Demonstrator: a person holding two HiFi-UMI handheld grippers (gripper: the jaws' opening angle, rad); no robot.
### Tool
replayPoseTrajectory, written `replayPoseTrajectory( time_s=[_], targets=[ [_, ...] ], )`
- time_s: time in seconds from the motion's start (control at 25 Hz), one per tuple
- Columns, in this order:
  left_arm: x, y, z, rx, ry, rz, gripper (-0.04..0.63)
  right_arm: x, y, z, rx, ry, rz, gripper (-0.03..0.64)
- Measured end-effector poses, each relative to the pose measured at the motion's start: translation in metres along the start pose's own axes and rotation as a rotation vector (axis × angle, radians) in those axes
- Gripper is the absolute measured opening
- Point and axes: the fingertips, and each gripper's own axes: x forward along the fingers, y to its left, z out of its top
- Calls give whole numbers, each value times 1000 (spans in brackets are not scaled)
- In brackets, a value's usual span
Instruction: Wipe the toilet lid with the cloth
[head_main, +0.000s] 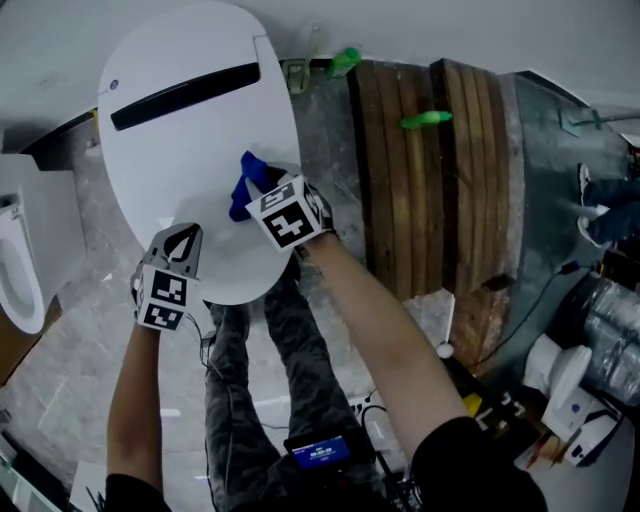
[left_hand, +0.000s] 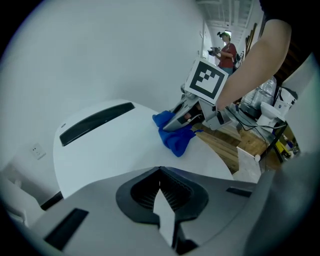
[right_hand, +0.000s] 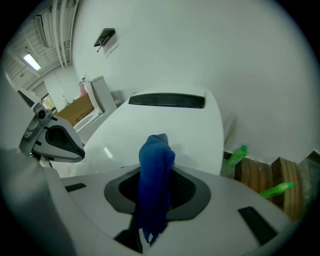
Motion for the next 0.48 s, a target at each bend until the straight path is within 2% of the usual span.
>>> replayPoseTrajectory(
  time_s=[0.24,0.48],
  targets=[
    [27,-34,33,29,17,-24,12,-29,-50,-31,114,-6,-17,101],
    [37,-49,37,-11,24,-29,12,-37,-59,-51,138,-7,-35,101]
  ],
)
